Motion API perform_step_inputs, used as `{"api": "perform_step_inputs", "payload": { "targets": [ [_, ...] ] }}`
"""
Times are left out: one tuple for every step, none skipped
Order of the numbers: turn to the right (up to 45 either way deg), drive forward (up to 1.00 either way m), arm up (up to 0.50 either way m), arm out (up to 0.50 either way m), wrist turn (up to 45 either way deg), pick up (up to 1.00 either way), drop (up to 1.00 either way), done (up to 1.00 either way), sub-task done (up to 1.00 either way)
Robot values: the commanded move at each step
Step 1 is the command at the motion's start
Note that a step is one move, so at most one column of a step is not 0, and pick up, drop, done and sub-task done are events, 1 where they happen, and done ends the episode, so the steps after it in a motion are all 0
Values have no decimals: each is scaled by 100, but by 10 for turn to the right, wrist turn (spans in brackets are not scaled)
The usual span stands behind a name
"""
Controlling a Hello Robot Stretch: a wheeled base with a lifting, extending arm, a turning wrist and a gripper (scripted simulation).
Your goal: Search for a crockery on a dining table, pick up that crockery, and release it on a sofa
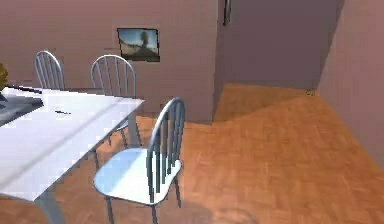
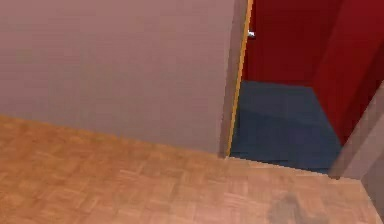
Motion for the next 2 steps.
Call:
{"api": "perform_step_inputs", "payload": {
  "targets": [
    [390, 0, 0, 0, 0, 0, 0, 0, 0],
    [0, 5, 0, 0, 0, 0, 0, 0, 0]
  ]
}}
